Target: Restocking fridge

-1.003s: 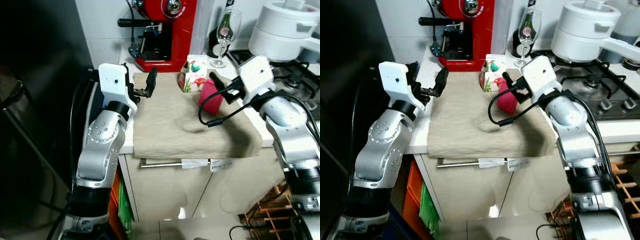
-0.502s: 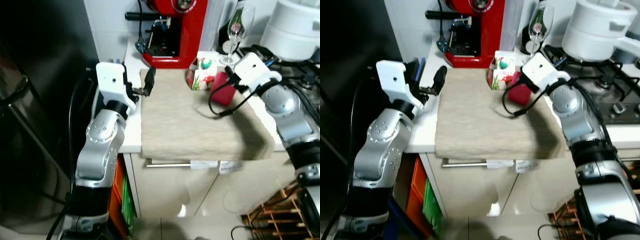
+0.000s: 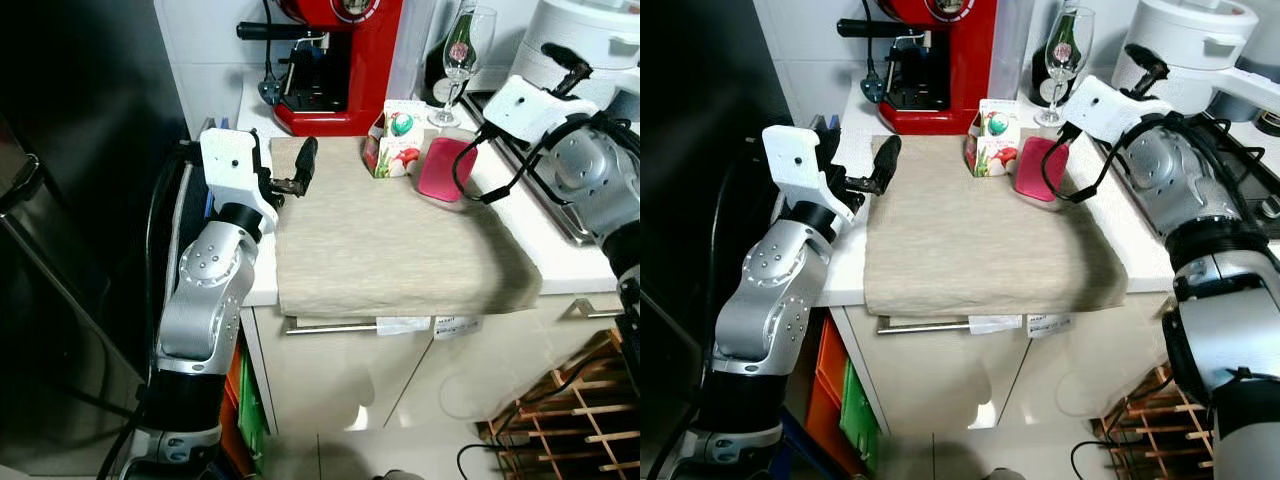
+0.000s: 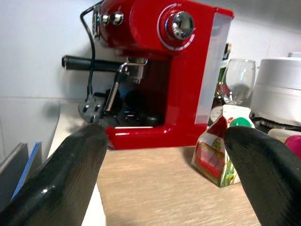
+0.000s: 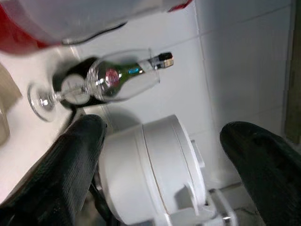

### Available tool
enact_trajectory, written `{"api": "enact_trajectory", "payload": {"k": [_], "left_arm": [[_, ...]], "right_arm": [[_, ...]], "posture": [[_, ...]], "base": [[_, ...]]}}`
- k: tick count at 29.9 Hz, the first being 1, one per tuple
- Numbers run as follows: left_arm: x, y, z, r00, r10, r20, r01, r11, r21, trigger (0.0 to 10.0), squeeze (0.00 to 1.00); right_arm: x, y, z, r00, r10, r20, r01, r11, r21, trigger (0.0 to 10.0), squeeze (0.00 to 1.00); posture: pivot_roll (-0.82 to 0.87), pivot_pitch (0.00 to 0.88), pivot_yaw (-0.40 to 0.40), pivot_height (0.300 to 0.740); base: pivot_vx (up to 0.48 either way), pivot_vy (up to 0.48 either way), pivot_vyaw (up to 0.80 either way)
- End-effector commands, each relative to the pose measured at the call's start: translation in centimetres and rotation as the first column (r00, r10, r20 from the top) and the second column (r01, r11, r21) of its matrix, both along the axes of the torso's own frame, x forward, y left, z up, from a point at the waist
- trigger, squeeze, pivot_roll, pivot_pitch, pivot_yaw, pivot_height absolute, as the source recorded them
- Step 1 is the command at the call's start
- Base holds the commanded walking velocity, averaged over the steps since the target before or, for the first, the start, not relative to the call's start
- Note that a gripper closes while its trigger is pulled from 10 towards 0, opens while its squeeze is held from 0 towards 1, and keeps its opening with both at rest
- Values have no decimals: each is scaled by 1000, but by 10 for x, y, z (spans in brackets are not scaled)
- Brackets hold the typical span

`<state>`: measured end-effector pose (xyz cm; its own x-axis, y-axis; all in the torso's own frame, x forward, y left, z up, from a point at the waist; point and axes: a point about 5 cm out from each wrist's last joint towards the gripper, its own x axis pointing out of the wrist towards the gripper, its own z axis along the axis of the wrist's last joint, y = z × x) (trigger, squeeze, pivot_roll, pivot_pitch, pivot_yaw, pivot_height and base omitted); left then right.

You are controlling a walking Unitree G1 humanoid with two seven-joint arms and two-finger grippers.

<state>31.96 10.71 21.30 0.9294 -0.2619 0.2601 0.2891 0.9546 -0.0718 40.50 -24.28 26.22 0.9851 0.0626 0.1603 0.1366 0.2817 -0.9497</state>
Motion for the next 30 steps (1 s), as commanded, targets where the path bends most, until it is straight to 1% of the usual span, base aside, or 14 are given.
{"api": "enact_trajectory", "payload": {"k": [1,4,6,8,9,10,12,15,17,18,19,23,27,30], "left_arm": [[1,0,4,1000,-1,12,1,1000,-1,10000,0],[0,0,5,1000,2,18,-2,1000,-3,10000,0],[-2,0,6,1000,0,22,0,1000,-3,10000,0],[-3,0,5,1000,-3,17,3,1000,-5,10000,0],[-3,0,5,1000,-3,17,3,1000,-5,10000,0],[-3,0,3,1000,-8,7,8,1000,-6,10000,0],[-3,-2,1,1000,-22,3,22,1000,-1,10000,0],[-4,-4,1,999,-36,0,36,999,4,10000,0],[-3,-4,1,999,-39,1,39,999,6,10000,0],[-3,-4,1,999,-39,1,39,999,6,10000,0],[-2,-4,2,999,-38,2,38,999,6,10000,0],[-1,-3,2,999,-36,1,36,999,5,10000,0],[-1,-2,2,999,-37,1,37,999,8,10000,0],[-1,-1,2,999,-32,1,32,999,5,10000,0]], "right_arm": [[2,4,10,999,16,39,-15,1000,-18,10000,0],[1,14,22,992,82,100,-89,993,72,10000,0],[1,16,26,987,106,122,-134,957,258,10000,0],[-3,16,26,980,129,153,-186,870,456,10000,0],[-3,16,26,980,129,153,-186,870,456,10000,0],[-8,16,20,975,140,172,-215,791,572,10000,0],[-17,19,13,974,112,196,-219,686,694,10000,0],[-26,24,5,978,68,198,-203,535,820,10000,0],[-35,43,-12,985,78,154,-172,399,900,10000,0],[-35,43,-12,985,78,154,-172,399,900,10000,0],[-43,58,-28,991,81,103,-124,327,937,10000,0],[-54,60,-49,1000,18,0,-5,302,953,10000,0],[-58,62,-55,997,-27,-77,82,329,941,10000,0],[-60,63,-58,990,-46,-131,139,317,938,10000,0]], "posture": [[-103,0,8,735],[-98,5,-3,735],[-101,11,-3,735],[-112,20,1,735],[-112,20,1,735],[-130,34,11,735],[-144,39,17,735],[-151,42,22,735],[-158,47,24,735],[-158,47,24,735],[-158,48,24,735],[-161,54,27,735],[-161,55,22,735],[-159,55,19,735]], "base": [[0,0,0],[0,0,0],[0,0,0],[0,0,0],[0,0,0],[0,0,0],[0,0,0],[0,0,0],[0,0,0],[0,0,0],[0,0,0],[0,0,0],[0,0,0],[0,0,0]]}}
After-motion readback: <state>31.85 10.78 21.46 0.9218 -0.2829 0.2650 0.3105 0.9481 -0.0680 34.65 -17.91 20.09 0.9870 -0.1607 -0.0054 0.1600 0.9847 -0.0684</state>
